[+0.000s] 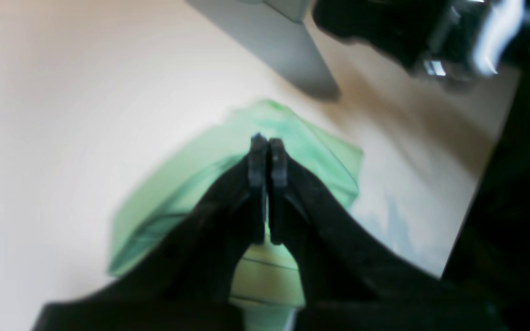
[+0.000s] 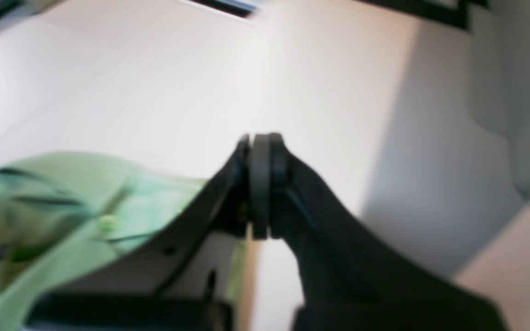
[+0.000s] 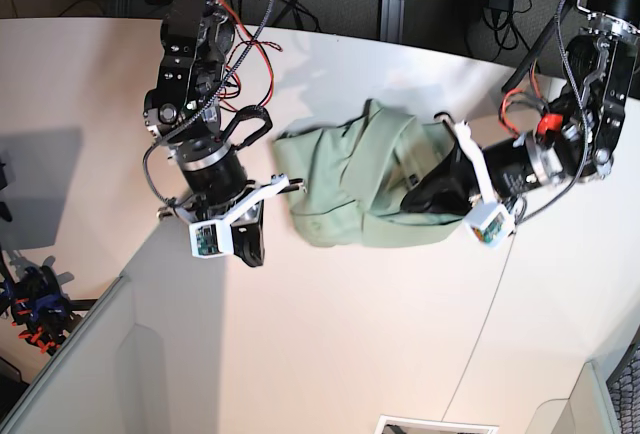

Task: Fold the T-shirt properly
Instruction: 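Grasp the folded bundle with both grippers and fold it over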

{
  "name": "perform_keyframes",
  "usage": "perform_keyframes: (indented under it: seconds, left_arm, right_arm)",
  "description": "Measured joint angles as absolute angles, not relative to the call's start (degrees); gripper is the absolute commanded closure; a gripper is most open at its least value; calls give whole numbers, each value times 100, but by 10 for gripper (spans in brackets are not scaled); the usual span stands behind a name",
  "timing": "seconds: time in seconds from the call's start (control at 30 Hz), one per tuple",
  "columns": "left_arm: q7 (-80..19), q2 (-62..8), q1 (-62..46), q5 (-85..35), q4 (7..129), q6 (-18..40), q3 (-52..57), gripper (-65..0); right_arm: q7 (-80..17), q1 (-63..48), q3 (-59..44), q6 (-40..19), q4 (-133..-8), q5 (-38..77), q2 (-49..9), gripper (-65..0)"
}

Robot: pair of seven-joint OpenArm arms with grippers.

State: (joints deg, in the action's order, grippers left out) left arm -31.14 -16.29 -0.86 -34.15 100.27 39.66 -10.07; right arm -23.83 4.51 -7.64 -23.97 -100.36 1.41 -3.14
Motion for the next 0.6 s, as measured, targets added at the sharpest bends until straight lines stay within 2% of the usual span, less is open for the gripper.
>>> perform_keyframes:
  seconds: [0.1,0.13,0.4,0.6]
  left_arm:
    - [-3109,-1584,-130,-3330,9959,3964,-1146,-338]
    - [-3009,-1535,-123,-3332,9922,3964,-1140,-374]
    - [-2864,-1157,-106,-2934,9183,3900,-1140,-375]
    - [-2491,-1157,-106,-2467,8396,3896,-1129,-375]
  right_arm:
    - [-2359,543,-1092,-2377,-9712,569,-392,0]
    - [-2346,561,-1133,-2379,-9564,694,-429,0]
    - [-2298,541,-1162,-2366,-8545,1411,-541,0]
    - [-2287,541,-1160,-2364,-8364,1656,-539,0]
